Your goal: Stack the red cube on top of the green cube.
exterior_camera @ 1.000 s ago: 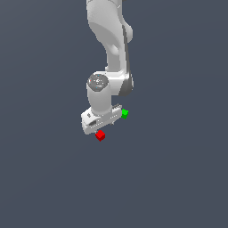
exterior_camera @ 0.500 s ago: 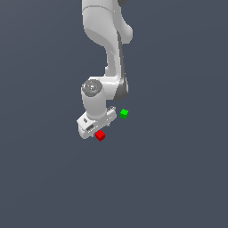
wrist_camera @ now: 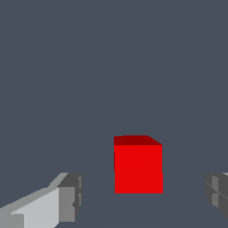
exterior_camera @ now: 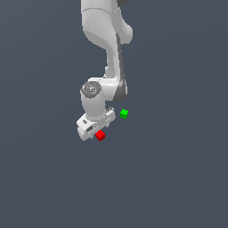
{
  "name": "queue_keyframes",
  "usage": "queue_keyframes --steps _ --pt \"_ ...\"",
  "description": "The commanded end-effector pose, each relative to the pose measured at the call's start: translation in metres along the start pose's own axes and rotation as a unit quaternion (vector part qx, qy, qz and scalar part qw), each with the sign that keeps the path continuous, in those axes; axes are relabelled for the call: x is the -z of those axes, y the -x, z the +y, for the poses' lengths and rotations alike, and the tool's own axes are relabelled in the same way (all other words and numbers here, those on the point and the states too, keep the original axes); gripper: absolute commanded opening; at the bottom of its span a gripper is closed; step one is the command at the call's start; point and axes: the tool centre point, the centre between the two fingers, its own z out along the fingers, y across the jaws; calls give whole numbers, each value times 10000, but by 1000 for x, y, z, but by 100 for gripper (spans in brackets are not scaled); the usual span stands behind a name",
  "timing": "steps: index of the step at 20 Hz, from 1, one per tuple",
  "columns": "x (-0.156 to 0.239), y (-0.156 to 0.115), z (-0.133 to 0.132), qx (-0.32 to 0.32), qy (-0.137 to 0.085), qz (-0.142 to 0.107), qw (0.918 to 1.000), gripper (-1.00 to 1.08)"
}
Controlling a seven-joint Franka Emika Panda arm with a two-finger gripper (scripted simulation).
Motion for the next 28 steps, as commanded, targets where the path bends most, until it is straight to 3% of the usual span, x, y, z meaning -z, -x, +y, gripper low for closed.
queue_keyframes --steps 1,14,15,28 --pt "-6 0 0 3 -3 -3 10000 100" --pt "-48 0 0 22 -1 -2 10000 100" --pt "-48 0 0 22 -1 -2 10000 -100" --pt "-45 0 0 22 -1 -2 10000 -100"
